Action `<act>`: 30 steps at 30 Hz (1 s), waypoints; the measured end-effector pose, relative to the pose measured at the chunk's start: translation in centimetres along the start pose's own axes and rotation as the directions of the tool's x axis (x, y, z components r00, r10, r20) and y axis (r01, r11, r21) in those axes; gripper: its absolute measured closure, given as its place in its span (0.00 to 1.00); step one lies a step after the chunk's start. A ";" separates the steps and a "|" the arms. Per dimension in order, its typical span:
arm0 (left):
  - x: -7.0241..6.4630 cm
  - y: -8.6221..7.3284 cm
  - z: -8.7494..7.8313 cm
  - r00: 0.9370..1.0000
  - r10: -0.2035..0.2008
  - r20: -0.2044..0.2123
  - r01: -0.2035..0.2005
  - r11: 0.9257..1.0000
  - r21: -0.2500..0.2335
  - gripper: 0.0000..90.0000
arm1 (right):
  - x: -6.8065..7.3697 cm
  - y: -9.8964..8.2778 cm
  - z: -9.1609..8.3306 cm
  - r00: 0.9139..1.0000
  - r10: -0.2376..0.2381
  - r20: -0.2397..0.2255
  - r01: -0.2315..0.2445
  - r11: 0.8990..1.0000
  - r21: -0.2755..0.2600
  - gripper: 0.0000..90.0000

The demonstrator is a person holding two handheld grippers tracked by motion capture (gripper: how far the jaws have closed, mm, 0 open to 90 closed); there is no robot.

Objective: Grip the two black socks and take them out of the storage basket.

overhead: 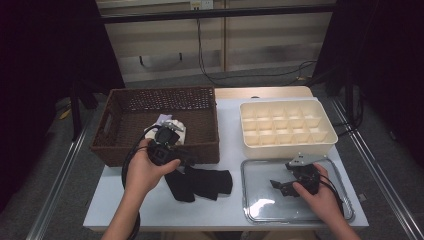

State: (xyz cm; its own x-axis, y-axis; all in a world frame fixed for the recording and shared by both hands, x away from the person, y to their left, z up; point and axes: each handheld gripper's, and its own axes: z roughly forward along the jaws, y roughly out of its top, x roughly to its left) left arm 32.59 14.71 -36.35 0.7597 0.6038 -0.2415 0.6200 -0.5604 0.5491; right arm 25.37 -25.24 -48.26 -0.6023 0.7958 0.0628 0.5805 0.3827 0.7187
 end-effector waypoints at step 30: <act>0.9 -5.2 3.3 0.995 -0.044 -0.090 0.042 0.999 -0.022 0.63 | 0.3 -0.1 -0.1 1.000 0.010 0.010 -0.010 1.000 -0.002 0.15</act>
State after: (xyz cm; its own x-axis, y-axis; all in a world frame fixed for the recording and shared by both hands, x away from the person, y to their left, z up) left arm 30.73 16.31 -42.05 0.7110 0.6765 -0.1919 0.6468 -0.5221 0.5559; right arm 25.08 -25.09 -48.26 -0.5907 0.8044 0.0629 0.5855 0.3737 0.7194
